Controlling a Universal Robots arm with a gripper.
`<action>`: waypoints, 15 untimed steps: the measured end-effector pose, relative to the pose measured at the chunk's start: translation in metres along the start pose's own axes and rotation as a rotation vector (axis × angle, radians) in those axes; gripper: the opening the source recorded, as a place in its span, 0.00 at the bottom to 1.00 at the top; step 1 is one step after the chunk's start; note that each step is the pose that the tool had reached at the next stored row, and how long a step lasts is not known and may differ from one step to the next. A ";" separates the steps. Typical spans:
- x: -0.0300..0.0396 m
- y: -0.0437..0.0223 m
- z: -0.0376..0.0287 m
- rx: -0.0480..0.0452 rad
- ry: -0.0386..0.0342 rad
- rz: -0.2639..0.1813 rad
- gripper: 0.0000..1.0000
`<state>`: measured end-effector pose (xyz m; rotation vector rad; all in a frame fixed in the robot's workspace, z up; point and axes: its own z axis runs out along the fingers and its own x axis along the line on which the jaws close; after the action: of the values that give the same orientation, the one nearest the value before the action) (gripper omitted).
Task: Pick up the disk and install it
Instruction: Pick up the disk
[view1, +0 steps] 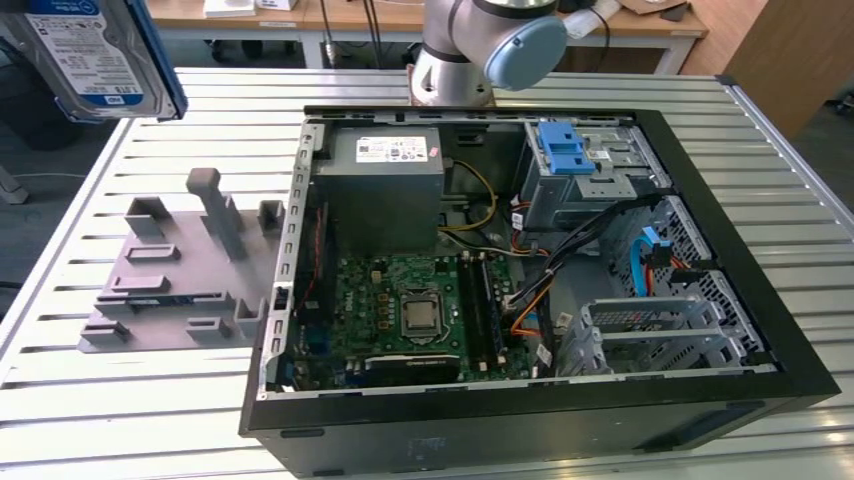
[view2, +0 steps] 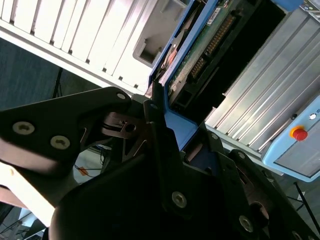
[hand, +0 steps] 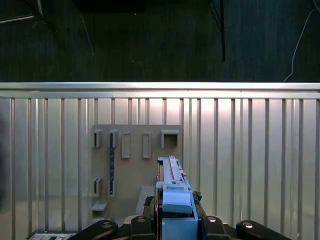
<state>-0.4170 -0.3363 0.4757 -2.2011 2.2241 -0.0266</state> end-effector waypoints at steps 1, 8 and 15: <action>0.0005 -0.0011 0.0000 -0.0002 0.0000 0.000 0.36; 0.0035 -0.0090 0.0002 -0.0014 0.0000 0.000 0.36; 0.0065 -0.0173 0.0004 -0.0027 0.0001 0.000 0.36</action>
<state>-0.3997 -0.3430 0.4757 -2.2025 2.2255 -0.0237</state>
